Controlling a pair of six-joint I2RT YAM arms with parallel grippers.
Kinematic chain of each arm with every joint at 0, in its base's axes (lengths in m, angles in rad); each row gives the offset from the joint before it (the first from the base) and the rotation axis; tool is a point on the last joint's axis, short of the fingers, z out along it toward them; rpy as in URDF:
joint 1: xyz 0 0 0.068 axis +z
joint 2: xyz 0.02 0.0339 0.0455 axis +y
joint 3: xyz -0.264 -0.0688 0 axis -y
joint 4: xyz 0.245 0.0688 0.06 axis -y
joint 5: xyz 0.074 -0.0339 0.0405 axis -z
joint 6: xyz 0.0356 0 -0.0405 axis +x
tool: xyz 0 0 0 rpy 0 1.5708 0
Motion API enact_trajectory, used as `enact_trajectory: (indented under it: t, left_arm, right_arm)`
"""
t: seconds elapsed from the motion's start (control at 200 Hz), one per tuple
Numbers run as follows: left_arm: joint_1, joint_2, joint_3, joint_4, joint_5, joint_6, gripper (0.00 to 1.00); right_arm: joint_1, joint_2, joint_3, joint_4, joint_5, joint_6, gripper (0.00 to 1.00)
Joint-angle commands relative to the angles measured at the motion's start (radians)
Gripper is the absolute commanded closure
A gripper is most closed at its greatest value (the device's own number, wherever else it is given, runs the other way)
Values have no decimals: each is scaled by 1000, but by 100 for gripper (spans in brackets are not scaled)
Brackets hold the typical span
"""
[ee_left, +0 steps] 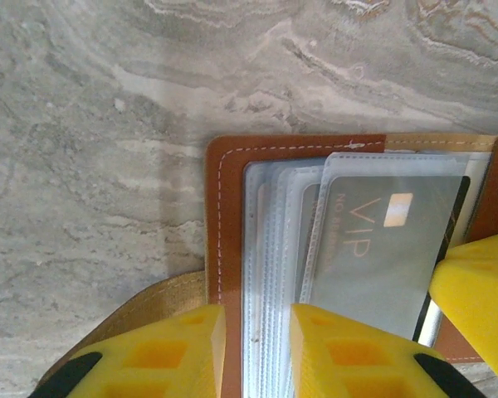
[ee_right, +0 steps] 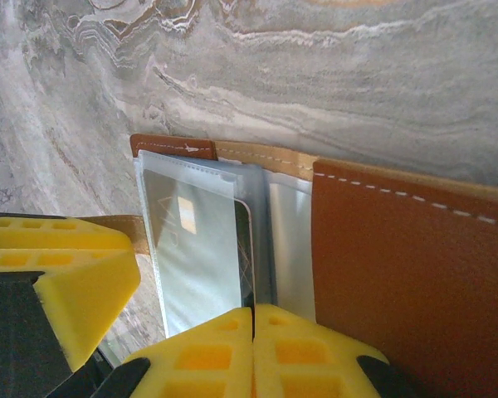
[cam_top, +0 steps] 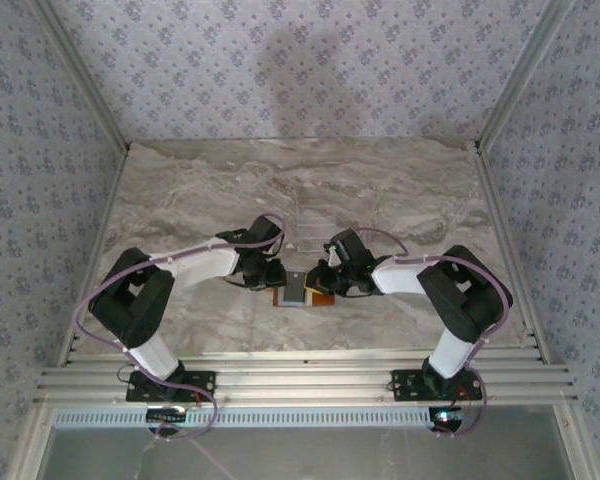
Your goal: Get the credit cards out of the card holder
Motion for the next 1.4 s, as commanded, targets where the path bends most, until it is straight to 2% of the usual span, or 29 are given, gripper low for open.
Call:
enact_trajectory:
  t: [0.0, 0.26, 0.725, 1.264, 1.314, 1.399]
  left_arm:
    - [2, 1, 18, 26, 26, -4, 72]
    - [4, 29, 11, 49, 35, -1, 72]
    - [3, 67, 18, -19, -24, 9, 79]
    - [3, 75, 8, -40, -34, 15, 80]
    - [3, 75, 10, -41, -34, 15, 80]
    - [3, 78, 11, -41, -31, 16, 80]
  right_arm:
    - [7, 4, 12, -29, 6, -13, 93]
    - [7, 0, 12, -32, 5, -14, 93]
    - [7, -16, 2, -43, 17, -14, 94]
    - [-21, -93, -35, -94, 75, -16, 99]
    - [-22, -92, -33, -85, 66, -16, 97]
    - [-21, -76, -34, -49, 38, -7, 86]
